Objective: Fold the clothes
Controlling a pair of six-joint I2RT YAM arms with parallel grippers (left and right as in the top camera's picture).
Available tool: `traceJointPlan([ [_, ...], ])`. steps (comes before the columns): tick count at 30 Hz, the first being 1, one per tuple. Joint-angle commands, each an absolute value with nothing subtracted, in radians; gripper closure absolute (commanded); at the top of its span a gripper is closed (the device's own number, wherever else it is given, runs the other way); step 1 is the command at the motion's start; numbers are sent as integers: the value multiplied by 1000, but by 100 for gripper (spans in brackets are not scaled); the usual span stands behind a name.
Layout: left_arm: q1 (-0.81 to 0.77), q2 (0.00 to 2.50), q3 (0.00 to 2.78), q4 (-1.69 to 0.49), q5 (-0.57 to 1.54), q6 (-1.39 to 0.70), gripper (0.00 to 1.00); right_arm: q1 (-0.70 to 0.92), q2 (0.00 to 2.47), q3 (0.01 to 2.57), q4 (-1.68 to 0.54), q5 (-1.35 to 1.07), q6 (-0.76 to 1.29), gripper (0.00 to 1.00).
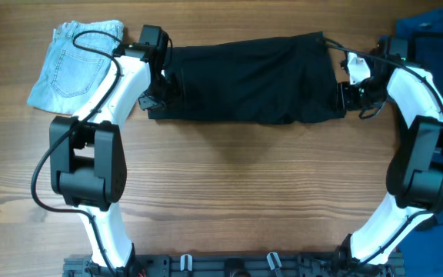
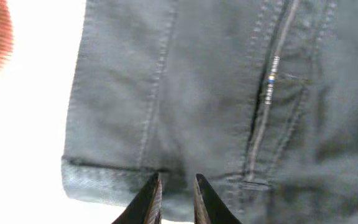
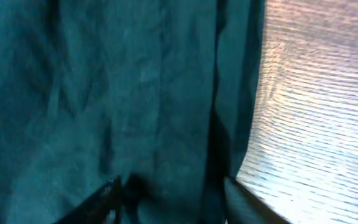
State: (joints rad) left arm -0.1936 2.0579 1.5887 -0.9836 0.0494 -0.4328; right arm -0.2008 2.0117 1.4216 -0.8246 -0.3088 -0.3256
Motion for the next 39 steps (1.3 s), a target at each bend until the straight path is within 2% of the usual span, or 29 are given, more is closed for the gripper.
traceJointPlan([
  [1,-178,2042,1581,-986,-47,-454,82,-198,2030,1413,-834,-339,-337,66],
  [3,-169,2043,1551,-979,-47,-454,82,-198,2030,1413,-850,-338,-337,78],
  [4,-165,2043,1522,-957,-47,-458,82,-198,2030,1413,-850,-337,-331,89],
  [5,-163,2043,1484,-919,-47,-458,83,-198,2030,1413,-849,-324,-312,96],
  [11,-122,2044,1332,-755,-47,-457,86,-198,2029,1414,-828,-15,-202,96],
  [16,-103,2044,1331,-755,-46,-457,91,-198,2029,1414,-798,47,-199,95],
  [17,-103,2044,1332,-755,-46,-457,93,-198,2029,1415,-808,46,-198,92],
  [19,-103,2042,1341,-756,-22,-456,94,-198,2027,1464,-870,31,-175,76],
  [22,-103,1997,1435,-781,81,-456,92,-197,1967,1634,-1010,-143,-175,55],
  [23,-106,1972,1475,-796,99,-457,92,-197,1949,1681,-1051,-206,-174,50],
  [24,-110,1945,1515,-805,105,-457,89,-197,1928,1709,-1078,-283,-173,50],
  [25,-118,1909,1552,-799,106,-457,86,-194,1913,1709,-1087,-359,-173,57],
  [26,-124,1889,1565,-780,109,-457,84,-191,1913,1709,-1102,-424,-173,71],
  [27,-132,1878,1565,-746,112,-457,84,-186,1918,1695,-1104,-475,-171,88],
  [28,-139,1885,1564,-711,112,-456,87,-176,1927,1668,-1090,-517,-153,96],
  [30,-149,1925,1563,-656,112,-457,93,-150,1931,1588,-1034,-543,-154,96],
  [33,-156,2045,1563,-494,131,-456,93,-117,1932,1391,-847,-524,-110,96],
  [37,-156,2187,1563,-314,134,-449,96,-115,1936,1105,-535,-316,97,96],
  [39,-156,2234,1563,-279,134,-426,96,-115,1936,1012,-500,-215,174,96],
])
